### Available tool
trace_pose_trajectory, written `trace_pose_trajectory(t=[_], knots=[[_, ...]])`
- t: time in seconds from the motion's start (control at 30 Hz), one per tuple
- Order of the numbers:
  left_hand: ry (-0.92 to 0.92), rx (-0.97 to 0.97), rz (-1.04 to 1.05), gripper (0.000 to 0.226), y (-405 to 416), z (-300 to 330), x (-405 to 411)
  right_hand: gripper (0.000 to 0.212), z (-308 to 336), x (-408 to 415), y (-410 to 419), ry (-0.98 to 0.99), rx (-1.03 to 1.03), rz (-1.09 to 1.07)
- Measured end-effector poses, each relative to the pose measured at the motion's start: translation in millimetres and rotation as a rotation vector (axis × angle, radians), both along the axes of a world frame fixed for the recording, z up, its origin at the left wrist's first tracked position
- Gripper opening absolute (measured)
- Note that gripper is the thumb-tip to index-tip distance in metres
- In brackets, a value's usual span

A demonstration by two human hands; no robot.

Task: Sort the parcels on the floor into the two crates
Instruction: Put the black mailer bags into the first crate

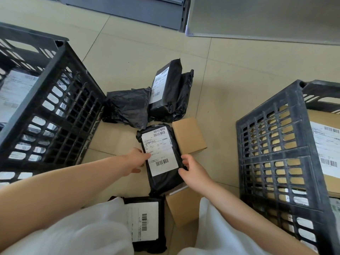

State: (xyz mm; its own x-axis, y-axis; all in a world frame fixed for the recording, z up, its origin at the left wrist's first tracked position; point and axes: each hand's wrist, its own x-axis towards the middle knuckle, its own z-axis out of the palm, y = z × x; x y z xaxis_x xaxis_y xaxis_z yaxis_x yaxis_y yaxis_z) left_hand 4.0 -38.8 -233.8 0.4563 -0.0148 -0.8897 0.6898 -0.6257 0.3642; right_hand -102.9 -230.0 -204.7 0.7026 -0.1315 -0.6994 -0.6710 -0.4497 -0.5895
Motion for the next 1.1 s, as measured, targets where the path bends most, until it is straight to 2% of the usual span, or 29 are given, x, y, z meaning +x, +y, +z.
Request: trace_pose_trajectory(t=[0.17,0.37,0.47,0.57,0.67,0.87,1.1], knots=[[0.108,-0.080,-0.028,0.029,-4,-1,-11,0.055,-8,-2,1,0.106,0.041,0.033],[0.155,-0.105,0.052,0.024,-2,-5,-14,0.076,-20,-1,8,0.154,0.214,-0.090],[0.156,-0.102,0.136,0.028,5,-2,-10,0.058,-19,2,11,0.121,0.253,-0.127],[0.146,-0.139,0.157,0.039,15,-4,-5,0.050,-18,6,14,0.096,0.287,-0.132],[0.150,-0.221,0.192,0.049,24,-1,-4,0.028,-11,6,20,0.090,0.314,-0.109],[0.135,-0.221,0.163,0.061,39,19,-2,0.023,-1,8,16,0.096,0.405,-0.136],[-0.050,-0.178,0.077,0.056,34,59,-6,0.016,17,7,10,0.107,0.431,-0.130]])
